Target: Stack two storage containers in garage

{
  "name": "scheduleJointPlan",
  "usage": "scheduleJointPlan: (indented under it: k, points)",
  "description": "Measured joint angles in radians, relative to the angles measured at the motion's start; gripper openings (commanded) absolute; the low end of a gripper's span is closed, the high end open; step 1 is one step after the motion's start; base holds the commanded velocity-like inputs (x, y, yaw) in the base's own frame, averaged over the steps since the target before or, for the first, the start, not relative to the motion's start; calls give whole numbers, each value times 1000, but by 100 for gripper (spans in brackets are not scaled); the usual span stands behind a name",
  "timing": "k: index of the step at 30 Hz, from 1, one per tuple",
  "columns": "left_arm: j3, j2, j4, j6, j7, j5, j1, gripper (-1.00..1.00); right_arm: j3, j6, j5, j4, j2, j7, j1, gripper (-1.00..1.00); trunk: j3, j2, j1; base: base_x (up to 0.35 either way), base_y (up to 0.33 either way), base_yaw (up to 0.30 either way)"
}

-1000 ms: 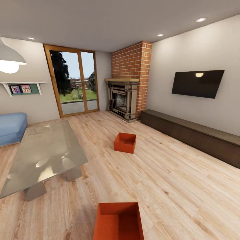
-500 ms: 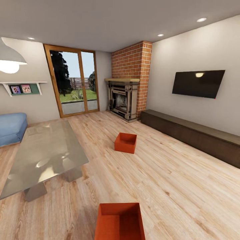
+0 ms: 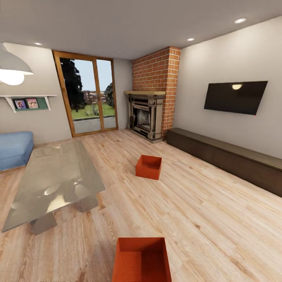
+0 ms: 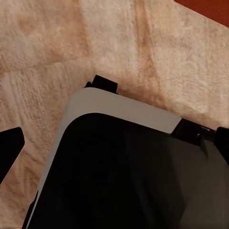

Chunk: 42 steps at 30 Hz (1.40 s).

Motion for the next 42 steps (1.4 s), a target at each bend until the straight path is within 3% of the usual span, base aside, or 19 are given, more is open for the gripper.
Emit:
scheduleJointPlan:
  k: [10, 19, 42]
  points:
    - [-5, 0, 9, 0, -2, -1, 0, 100, 1, 5, 0, 0, -1, 2, 0, 100, -16, 0, 0, 0, 0, 31]
    - [-7, 0, 107, 0, -2, -5, 0, 100, 1, 5, 0, 0, -2, 2, 0, 100, -30, 0, 0, 0, 0, 0]
    - [-7, 0, 118, 0, -2, -6, 0, 100, 0, 6, -2, 0, 2, 1, 0, 100, -66, 0, 0, 0, 0, -79]
